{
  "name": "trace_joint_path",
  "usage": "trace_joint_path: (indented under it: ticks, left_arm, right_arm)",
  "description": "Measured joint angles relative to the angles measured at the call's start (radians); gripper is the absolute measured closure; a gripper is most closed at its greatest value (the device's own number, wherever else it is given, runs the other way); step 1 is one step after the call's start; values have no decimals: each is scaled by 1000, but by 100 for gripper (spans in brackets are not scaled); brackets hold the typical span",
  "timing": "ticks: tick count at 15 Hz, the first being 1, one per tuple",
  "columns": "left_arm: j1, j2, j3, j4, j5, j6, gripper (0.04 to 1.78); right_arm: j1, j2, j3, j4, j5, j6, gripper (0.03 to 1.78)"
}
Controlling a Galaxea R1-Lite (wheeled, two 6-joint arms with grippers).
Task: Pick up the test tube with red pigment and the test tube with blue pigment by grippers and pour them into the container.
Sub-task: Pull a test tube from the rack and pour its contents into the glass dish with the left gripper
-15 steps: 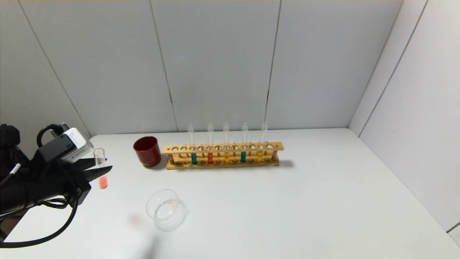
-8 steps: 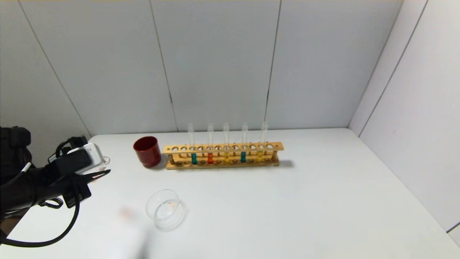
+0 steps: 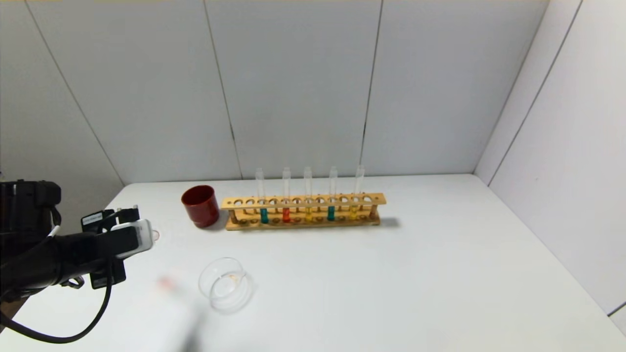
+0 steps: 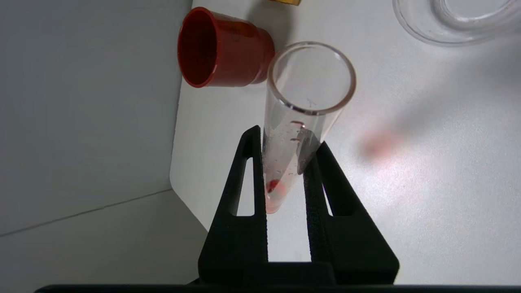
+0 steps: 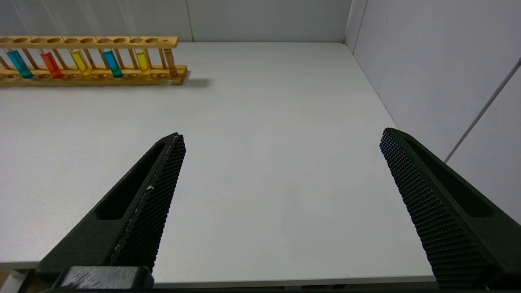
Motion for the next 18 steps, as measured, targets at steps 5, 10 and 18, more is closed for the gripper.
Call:
trace_joint_path:
  ticks: [5, 10, 18]
  left_arm:
    - [0, 59, -3, -26, 19, 119, 150]
    - [-17, 114, -16, -102, 95, 235, 150]
    - [-123, 130, -22, -73, 123, 221, 150]
  right_arm:
    - [0, 0, 0, 0, 0, 0, 6]
    - [0, 0, 0, 0, 0, 0, 6]
    - [0, 0, 0, 0, 0, 0, 6]
